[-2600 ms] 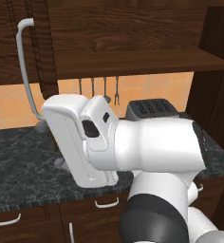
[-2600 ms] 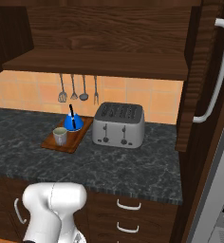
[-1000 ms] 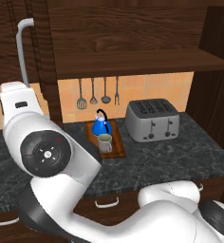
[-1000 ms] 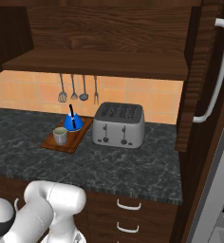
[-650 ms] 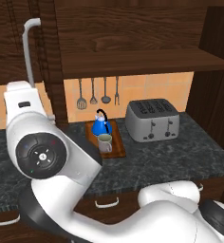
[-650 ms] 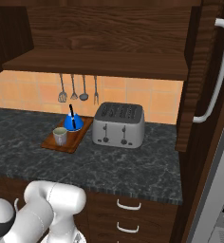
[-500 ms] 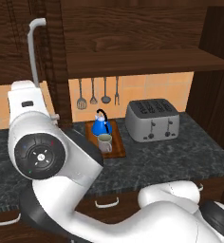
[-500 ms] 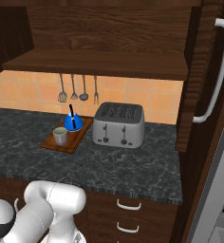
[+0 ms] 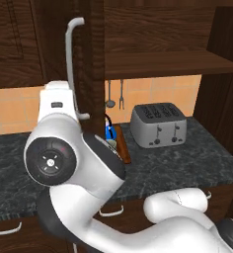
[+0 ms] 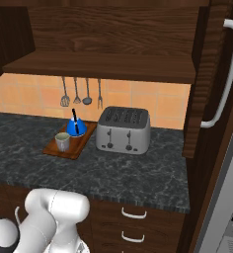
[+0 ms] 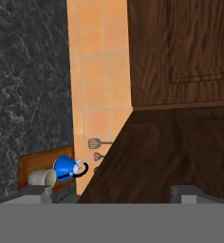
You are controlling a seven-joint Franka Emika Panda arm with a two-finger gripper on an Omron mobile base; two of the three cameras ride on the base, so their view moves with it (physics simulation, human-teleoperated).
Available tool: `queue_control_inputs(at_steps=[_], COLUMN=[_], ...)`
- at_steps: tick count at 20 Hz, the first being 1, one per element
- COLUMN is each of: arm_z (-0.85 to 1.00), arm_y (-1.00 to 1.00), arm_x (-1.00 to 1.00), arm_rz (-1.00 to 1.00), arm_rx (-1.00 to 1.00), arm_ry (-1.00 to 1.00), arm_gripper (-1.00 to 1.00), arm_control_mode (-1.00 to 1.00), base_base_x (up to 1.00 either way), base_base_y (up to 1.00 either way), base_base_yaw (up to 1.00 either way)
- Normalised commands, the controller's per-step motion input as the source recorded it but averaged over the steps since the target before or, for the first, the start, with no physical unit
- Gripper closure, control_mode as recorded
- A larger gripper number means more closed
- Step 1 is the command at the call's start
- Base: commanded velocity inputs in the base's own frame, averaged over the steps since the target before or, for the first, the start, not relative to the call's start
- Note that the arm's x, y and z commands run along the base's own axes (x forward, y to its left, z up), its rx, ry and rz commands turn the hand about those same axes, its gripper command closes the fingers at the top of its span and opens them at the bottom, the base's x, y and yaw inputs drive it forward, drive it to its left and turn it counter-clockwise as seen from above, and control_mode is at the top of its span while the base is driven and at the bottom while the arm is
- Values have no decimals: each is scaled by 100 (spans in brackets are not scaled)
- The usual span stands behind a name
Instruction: Pick the kettle from the counter and place it on the tray. Then pick the mug from the cabinet and place it on the tray. Then close the cabinet doors.
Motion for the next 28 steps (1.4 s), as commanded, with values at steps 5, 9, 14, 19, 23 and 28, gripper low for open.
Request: queue_control_inputs(at_steps=[5, 9, 14, 19, 23, 28], arm_z=[1, 4, 2, 0, 2, 2], arm_y=[-62, -55, -50, -47, -39, -30], arm_x=[25, 33, 37, 36, 40, 42], arm_rz=[-16, -15, -12, -11, -6, 0], arm_rx=[0, 0, 0, 0, 0, 0], arm_ry=[0, 0, 0, 0, 0, 0], arm_gripper=[-100, -100, -100, -100, -100, -100], arm_control_mode=[-100, -100, -100, -100, -100, -100], base_base_x=[0, 0, 0, 0, 0, 0], base_base_y=[0, 0, 0, 0, 0, 0], base_base_yaw=[0, 0, 0, 0, 0, 0])
